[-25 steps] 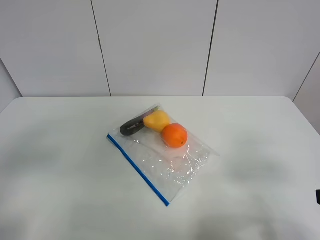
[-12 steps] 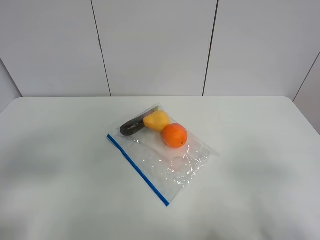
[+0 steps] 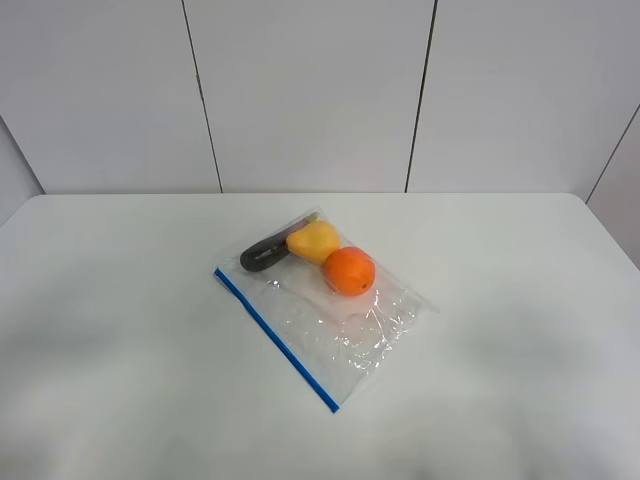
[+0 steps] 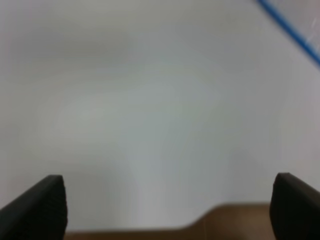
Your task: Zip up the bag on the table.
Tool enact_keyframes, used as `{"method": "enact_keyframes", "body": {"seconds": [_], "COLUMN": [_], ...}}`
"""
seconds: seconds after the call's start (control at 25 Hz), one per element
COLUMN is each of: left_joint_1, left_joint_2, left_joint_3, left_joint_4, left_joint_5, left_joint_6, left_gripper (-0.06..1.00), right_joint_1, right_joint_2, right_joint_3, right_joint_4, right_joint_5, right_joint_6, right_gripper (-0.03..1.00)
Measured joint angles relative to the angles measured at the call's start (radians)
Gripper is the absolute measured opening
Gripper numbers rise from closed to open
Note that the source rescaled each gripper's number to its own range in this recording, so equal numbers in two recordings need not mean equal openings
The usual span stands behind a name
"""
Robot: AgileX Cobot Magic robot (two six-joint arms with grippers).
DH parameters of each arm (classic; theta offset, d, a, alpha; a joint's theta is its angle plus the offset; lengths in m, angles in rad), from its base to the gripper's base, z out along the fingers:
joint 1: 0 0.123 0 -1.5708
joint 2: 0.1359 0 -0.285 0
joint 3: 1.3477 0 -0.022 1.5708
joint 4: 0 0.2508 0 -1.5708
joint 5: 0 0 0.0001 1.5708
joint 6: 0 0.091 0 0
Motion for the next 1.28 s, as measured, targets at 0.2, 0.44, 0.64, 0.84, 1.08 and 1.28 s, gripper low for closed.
{"method": "enact_keyframes", "body": {"seconds": [0.2,0.44,0.64,0.84,1.08,1.28], "left_joint_1": [-0.001,-0.001,-0.001,-0.001,-0.001,-0.001], "left_joint_2": [-0.202,-0.21,-0.21,-0.21,-0.21,-0.21], "left_joint_3": [0.0,0.013,0.013,0.015,0.015,0.015], "left_joint_4": [-0.002,-0.005,-0.005,-0.005,-0.005,-0.005], "left_joint_5": [0.004,0.004,0.004,0.004,0.004,0.004], "left_joint_6": [0.0,0.0,0.0,0.0,0.0,0.0], "left_gripper": [0.97,0.97,0.97,0.97,0.97,0.97], "right_joint_1": [0.0,0.0,0.0,0.0,0.0,0.0], "right_joint_2": [0.0,0.0,0.0,0.0,0.0,0.0], "right_joint_3": [0.0,0.0,0.0,0.0,0.0,0.0], "right_joint_4": [-0.005,-0.01,-0.009,-0.009,-0.009,-0.009], "right_joint_5": [0.0,0.0,0.0,0.0,0.0,0.0], "right_joint_6": [0.002,0.002,0.002,0.002,0.003,0.003], "right_gripper": [1.0,1.0,1.0,1.0,1.0,1.0]}}
